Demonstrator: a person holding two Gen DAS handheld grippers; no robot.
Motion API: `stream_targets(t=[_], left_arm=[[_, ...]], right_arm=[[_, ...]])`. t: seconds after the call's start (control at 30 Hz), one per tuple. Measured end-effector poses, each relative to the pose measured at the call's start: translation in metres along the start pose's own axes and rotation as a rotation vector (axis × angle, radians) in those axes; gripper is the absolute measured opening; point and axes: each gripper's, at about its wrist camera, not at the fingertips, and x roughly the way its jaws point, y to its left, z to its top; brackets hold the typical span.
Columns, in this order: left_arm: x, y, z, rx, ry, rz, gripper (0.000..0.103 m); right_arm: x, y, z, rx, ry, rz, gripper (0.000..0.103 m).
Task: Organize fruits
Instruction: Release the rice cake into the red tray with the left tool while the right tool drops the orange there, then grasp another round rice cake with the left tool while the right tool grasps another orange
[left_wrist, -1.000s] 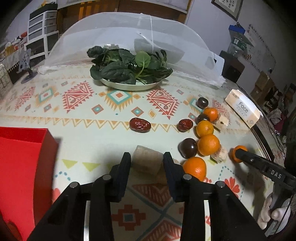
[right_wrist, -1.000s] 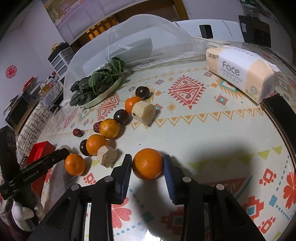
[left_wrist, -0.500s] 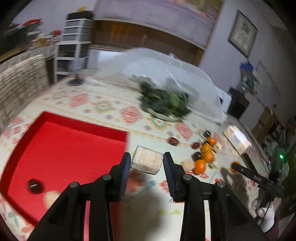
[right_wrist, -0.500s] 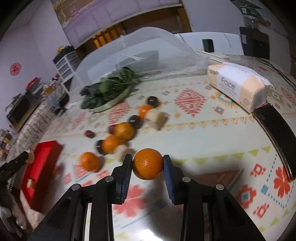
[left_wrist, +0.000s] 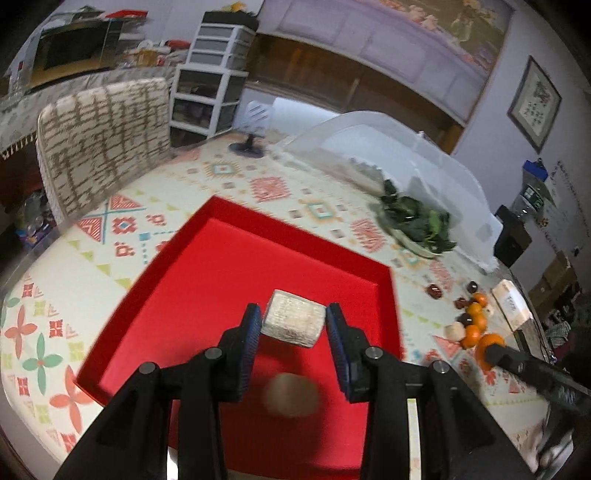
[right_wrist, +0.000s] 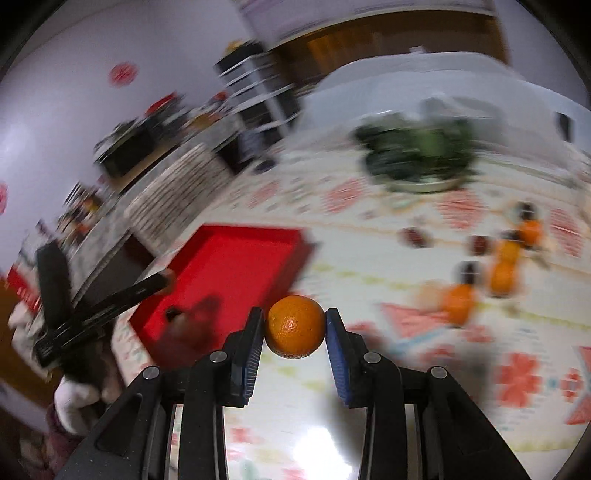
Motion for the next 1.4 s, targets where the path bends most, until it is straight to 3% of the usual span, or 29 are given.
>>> stream_targets(t=[0.3,0.7,0.87,1.13,1.27,1.4], left_arm=[[0.030,0.033,0.011,-0.029,0.062,0.034,0.035],[0.032,0.041,0.015,-0.063,0.072,0.002,0.039],[0.018,0.038,0.020,-0.076,0.046,0.009,0.046],[-0.013,0.002,0.022,-0.032,0.002,-0.035,0.060],[-0.029,-0.030,0.018,0.022,-0.009,-0.075,0.065],[-0.036,-0.062,0.010,0.070,-0.007,-0.123,0.070]], right_arm=[[0.083,0.077,-0.006,-0.137,0.124,0.035,0.036],[0.126,0.096,-0.011,-0.203,0.174,-0.012,0.037],[0.117,0.095,-0.009,-0.200,0.153,-0.004,0.050],[0.070,0.080,-0.004,-0.184,0.068,0.011,0.055],[0.027,0.043,-0.003,-0.138,0.006,-0.026,0.059],[-0.022,-0.016,-0.006,-0.054,-0.058,-0.118,0.060]])
